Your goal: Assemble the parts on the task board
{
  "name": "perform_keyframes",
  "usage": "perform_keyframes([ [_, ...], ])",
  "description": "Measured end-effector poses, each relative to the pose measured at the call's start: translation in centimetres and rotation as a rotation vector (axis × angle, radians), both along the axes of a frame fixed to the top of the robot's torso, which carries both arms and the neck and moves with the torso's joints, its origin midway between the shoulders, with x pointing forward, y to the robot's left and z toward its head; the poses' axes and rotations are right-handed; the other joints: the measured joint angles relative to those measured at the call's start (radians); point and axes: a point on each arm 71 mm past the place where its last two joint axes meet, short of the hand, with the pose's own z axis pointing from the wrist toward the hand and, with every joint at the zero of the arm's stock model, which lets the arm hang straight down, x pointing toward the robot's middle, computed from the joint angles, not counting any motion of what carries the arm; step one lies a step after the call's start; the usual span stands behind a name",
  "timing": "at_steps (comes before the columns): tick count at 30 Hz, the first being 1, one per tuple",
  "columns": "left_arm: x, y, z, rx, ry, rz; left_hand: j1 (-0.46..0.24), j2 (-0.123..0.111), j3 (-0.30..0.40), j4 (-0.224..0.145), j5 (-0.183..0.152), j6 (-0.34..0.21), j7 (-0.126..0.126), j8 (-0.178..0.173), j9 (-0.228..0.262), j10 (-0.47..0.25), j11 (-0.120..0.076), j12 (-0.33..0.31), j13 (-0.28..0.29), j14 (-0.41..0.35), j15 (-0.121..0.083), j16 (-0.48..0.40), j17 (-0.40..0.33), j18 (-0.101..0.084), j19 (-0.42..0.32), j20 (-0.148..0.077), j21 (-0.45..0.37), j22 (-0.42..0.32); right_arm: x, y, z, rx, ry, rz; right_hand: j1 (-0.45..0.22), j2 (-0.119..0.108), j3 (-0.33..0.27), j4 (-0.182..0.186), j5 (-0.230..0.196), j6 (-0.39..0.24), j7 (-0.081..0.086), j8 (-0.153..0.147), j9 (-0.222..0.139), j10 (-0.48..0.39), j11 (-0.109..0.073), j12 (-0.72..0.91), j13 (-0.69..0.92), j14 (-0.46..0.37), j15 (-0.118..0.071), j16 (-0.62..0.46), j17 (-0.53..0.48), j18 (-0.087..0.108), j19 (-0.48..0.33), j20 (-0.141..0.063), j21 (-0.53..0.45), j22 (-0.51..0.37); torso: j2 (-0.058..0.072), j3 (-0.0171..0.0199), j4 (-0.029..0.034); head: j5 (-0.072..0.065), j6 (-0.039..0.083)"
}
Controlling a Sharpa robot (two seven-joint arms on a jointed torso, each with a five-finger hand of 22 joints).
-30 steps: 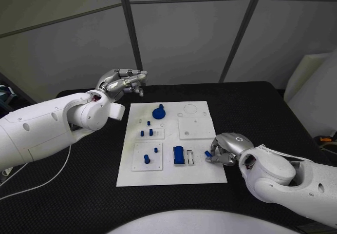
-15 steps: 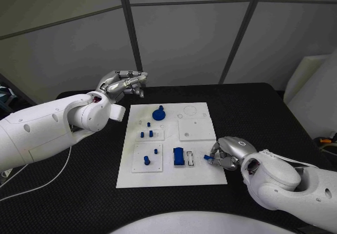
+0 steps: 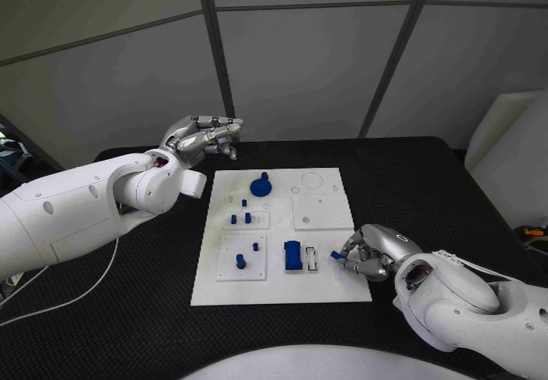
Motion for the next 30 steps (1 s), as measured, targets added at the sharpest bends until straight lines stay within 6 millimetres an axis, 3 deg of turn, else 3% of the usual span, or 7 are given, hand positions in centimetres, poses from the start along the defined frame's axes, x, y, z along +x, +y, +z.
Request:
perform_keyframes([
  [14, -0.1, -0.3, 0.0, -0.002, 0.000, -0.006, 0.004, 0.004, 0.000, 0.000, 0.000, 0.000, 0.000, 0.000, -0.001, 0.000, 0.000, 0.004, 0.000, 0.000, 0.000, 0.000, -0.001, 0.000, 0.000, 0.000, -0.004, 0.000, 0.3, 2.3, -0.2, 0.099, 0.024, -0.014, -0.054, -0.023, 0.031, 0.011, -0.001, 0.012, -0.007, 0.005, 0.002, 0.006, 0.002, 0.007, 0.005, 0.000, 0.000, 0.004, 0.006, 0.000, 0.000, 0.000, 0.005, 0.000, 0.000, 0.0010, -0.0001, 0.003, -0.009],
  [18, -0.1, -0.3, 0.1, -0.003, 0.000, -0.007, 0.004, 0.004, 0.000, 0.000, 0.000, 0.000, 0.000, 0.000, -0.001, 0.000, 0.000, 0.004, 0.000, 0.000, 0.000, 0.000, -0.001, 0.000, 0.000, 0.000, -0.004, 0.000, 0.7, 2.5, -0.6, 0.106, 0.047, -0.024, -0.101, -0.043, 0.015, 0.029, 0.043, 0.019, -0.014, 0.014, 0.007, 0.011, 0.004, 0.014, 0.008, 0.000, 0.000, 0.004, 0.009, 0.000, 0.000, 0.000, 0.005, 0.000, 0.000, 0.0003, 0.0010, 0.003, -0.010],
  [22, -0.1, -0.4, 0.1, -0.003, 0.000, -0.008, 0.004, 0.004, 0.000, 0.000, 0.000, 0.000, 0.000, 0.000, -0.001, 0.000, 0.000, 0.004, 0.000, 0.000, 0.000, 0.000, -0.001, 0.000, 0.000, 0.000, -0.004, 0.000, 1.0, 2.7, -1.0, 0.105, 0.076, -0.026, -0.137, -0.048, -0.001, 0.046, 0.078, 0.028, -0.015, 0.017, 0.008, 0.013, 0.002, 0.019, 0.012, 0.000, 0.000, 0.009, 0.013, 0.000, 0.000, 0.000, 0.010, 0.000, 0.000, 0.0000, 0.0011, 0.006, -0.012],
  [30, -0.1, -0.6, 0.1, -0.005, 0.000, -0.013, 0.004, 0.004, 0.000, 0.000, 0.000, 0.000, 0.000, 0.000, -0.001, 0.000, 0.000, 0.004, 0.000, 0.000, 0.000, 0.000, -0.001, 0.000, 0.000, 0.000, -0.004, 0.000, 1.5, 3.4, -1.7, 0.093, 0.126, -0.015, -0.161, -0.048, -0.028, 0.053, 0.083, 0.038, -0.017, 0.028, 0.016, 0.017, -0.002, 0.019, 0.015, 0.000, 0.000, 0.009, 0.017, 0.000, 0.000, 0.000, 0.012, 0.000, 0.000, 0.0001, -0.0003, 0.017, -0.022],
])
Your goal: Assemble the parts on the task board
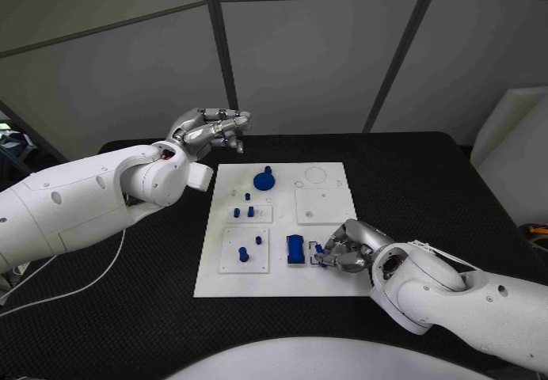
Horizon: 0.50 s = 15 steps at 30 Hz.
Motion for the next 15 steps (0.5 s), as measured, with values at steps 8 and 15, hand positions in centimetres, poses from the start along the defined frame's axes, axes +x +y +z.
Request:
perform_keyframes([
  [8, 0.01, -0.01, 0.00, 0.000, 0.001, -0.001, 0.000, 0.000, 0.000, 0.000, 0.000, -0.004, 0.004, 0.000, 0.000, 0.000, 0.000, 0.000, 0.000, -0.003, 0.003, 0.000, -0.001, 0.000, 0.000, 0.000, 0.000, -0.002, 0.60, 0.20, -0.08, -0.009, 0.008, 0.003, 0.000, 0.000, -0.008, -0.003, 0.000, 0.015, -0.008, 0.014, 0.011, 0.003, -0.003, 0.004, 0.002, -0.004, -0.003, 0.004, 0.003, 0.000, -0.002, -0.005, 0.000, 0.000, -0.002, 0.0003, 0.0000, 0.009, -0.006],
  [15, 0.01, 0.01, 0.00, 0.001, 0.003, -0.001, 0.000, 0.000, 0.000, 0.000, 0.000, -0.004, 0.004, 0.000, 0.000, 0.000, 0.000, 0.000, 0.000, -0.003, 0.003, 0.000, -0.001, 0.000, 0.000, 0.000, 0.000, -0.002, 0.71, 0.38, -0.09, -0.007, 0.006, 0.004, -0.012, 0.012, -0.020, 0.004, 0.006, 0.019, -0.011, 0.023, 0.014, 0.009, -0.009, 0.016, 0.010, 0.000, -0.007, 0.004, 0.008, 0.000, 0.000, -0.007, 0.000, 0.000, -0.001, 0.0011, -0.0012, 0.014, -0.002],
])
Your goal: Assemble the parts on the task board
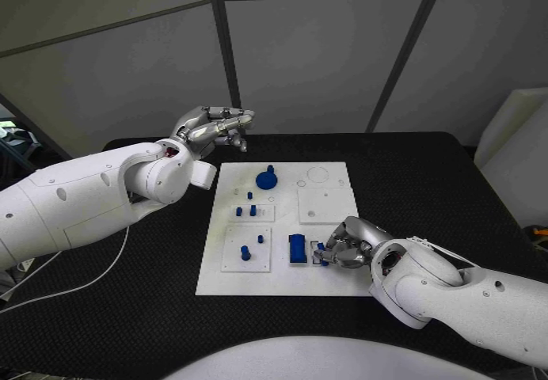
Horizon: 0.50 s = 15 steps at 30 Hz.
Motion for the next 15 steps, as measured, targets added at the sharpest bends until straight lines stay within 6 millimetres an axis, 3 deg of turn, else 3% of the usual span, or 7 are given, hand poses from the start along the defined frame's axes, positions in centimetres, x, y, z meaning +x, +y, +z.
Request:
perform_keyframes([
  [15, -0.02, 0.04, -0.01, 0.001, 0.004, -0.002, 0.000, 0.000, 0.000, 0.000, 0.000, 0.000, 0.000, 0.000, 0.000, 0.000, 0.000, 0.000, 0.000, 0.000, 0.000, 0.000, 0.000, 0.000, 0.000, 0.000, 0.000, 0.000, -0.46, 0.45, 0.07, 0.023, -0.006, 0.004, -0.007, 0.007, -0.008, 0.003, 0.010, 0.006, -0.007, 0.017, 0.011, 0.010, -0.010, 0.033, 0.011, -0.004, -0.004, 0.010, 0.005, 0.000, 0.000, -0.007, 0.009, 0.000, 0.000, 0.0005, -0.0005, 0.003, 0.001],
])
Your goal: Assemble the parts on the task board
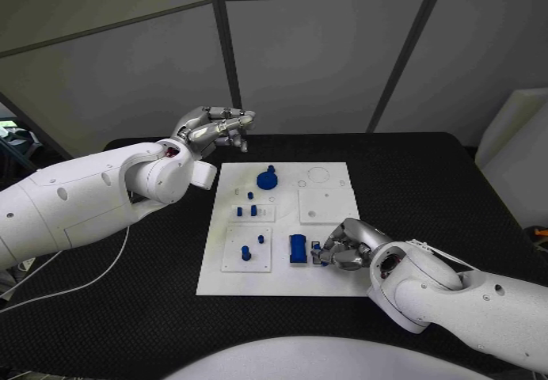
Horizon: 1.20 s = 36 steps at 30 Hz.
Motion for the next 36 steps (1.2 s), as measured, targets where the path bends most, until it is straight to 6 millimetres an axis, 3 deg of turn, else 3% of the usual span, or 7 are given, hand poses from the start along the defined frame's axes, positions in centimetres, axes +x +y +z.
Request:
perform_keyframes([
  [10, -0.01, -0.03, -0.03, 0.000, 0.004, -0.004, 0.000, 0.000, 0.000, 0.000, 0.000, 0.000, 0.000, 0.000, 0.000, 0.000, 0.000, 0.000, 0.000, 0.000, 0.000, 0.000, 0.000, 0.000, 0.000, 0.000, 0.000, 0.000, 0.11, 0.02, -0.08, 0.002, -0.002, -0.005, -0.018, 0.005, -0.020, 0.014, 0.000, 0.003, -0.002, 0.007, 0.009, 0.001, 0.000, 0.000, 0.000, 0.004, -0.004, 0.000, 0.000, 0.000, 0.000, 0.000, 0.000, 0.000, 0.000, -0.0004, 0.0001, 0.000, 0.002],
  [15, -0.01, -0.05, -0.04, 0.000, 0.005, -0.006, 0.000, 0.000, 0.000, 0.000, 0.000, 0.000, 0.000, 0.000, -0.001, 0.000, 0.000, 0.000, 0.000, 0.000, 0.000, 0.000, 0.000, 0.000, 0.000, 0.000, 0.000, 0.000, 0.26, 0.05, -0.18, -0.002, -0.004, -0.006, -0.040, 0.006, -0.051, 0.028, 0.042, 0.003, -0.002, 0.015, 0.019, 0.007, 0.000, 0.000, 0.000, 0.004, -0.004, 0.000, 0.000, 0.000, 0.000, 0.000, 0.000, 0.000, 0.000, -0.0010, 0.0012, -0.001, 0.002],
  [21, -0.02, -0.09, -0.06, 0.000, 0.008, -0.010, 0.000, 0.000, 0.000, 0.000, 0.000, 0.000, 0.000, 0.000, -0.001, -0.002, 0.002, 0.000, 0.000, 0.000, 0.000, 0.000, -0.001, 0.000, 0.000, 0.000, 0.000, -0.001, 0.33, 0.12, -0.20, -0.004, -0.007, -0.006, -0.081, 0.016, -0.095, 0.040, 0.048, 0.004, -0.001, 0.023, 0.027, 0.007, 0.000, 0.004, 0.000, 0.004, -0.003, 0.004, 0.000, 0.000, 0.000, 0.000, 0.000, 0.000, 0.000, -0.0010, 0.0012, 0.001, 0.001],
  [29, 0.00, -0.16, -0.09, 0.000, 0.011, -0.013, 0.000, 0.000, 0.000, 0.000, 0.000, 0.000, 0.000, 0.000, -0.001, -0.007, 0.000, 0.000, 0.000, 0.000, 0.000, 0.000, -0.001, 0.000, 0.000, 0.000, 0.000, -0.001, 0.35, 0.18, -0.17, -0.008, -0.016, -0.002, -0.111, 0.032, -0.138, 0.040, 0.011, -0.003, -0.001, 0.028, 0.036, 0.007, 0.000, 0.004, 0.000, 0.004, -0.003, 0.004, 0.000, 0.000, 0.000, 0.000, 0.000, 0.000, 0.000, -0.0010, 0.0004, 0.002, 0.001],
  [33, 0.01, -0.19, -0.11, 0.000, 0.012, -0.015, 0.000, 0.000, 0.000, 0.000, 0.000, 0.000, 0.000, 0.000, -0.001, -0.007, 0.000, 0.000, 0.000, 0.000, 0.000, 0.000, -0.001, 0.000, 0.000, 0.000, 0.000, -0.001, 0.37, 0.20, -0.14, -0.009, -0.021, -0.001, -0.142, 0.044, -0.173, 0.042, -0.044, -0.009, -0.002, 0.033, 0.043, 0.007, 0.000, 0.004, 0.000, 0.004, -0.003, 0.004, 0.000, 0.000, 0.000, 0.000, 0.000, 0.000, 0.000, -0.0004, 0.0004, 0.001, 0.000],
  [36, 0.03, -0.21, -0.12, -0.001, 0.012, -0.016, 0.000, 0.000, 0.000, 0.000, 0.000, 0.000, 0.000, 0.000, -0.001, -0.007, 0.000, 0.000, 0.000, 0.000, 0.000, 0.000, -0.001, 0.000, 0.000, 0.000, 0.000, -0.001, 0.37, 0.20, -0.12, -0.010, -0.025, 0.000, -0.155, 0.047, -0.190, 0.043, -0.052, -0.010, -0.001, 0.038, 0.045, 0.007, 0.000, 0.004, 0.000, 0.004, -0.003, 0.004, 0.000, 0.000, 0.000, 0.000, 0.000, 0.000, -0.001, -0.0003, 0.0004, 0.001, 0.000],
])
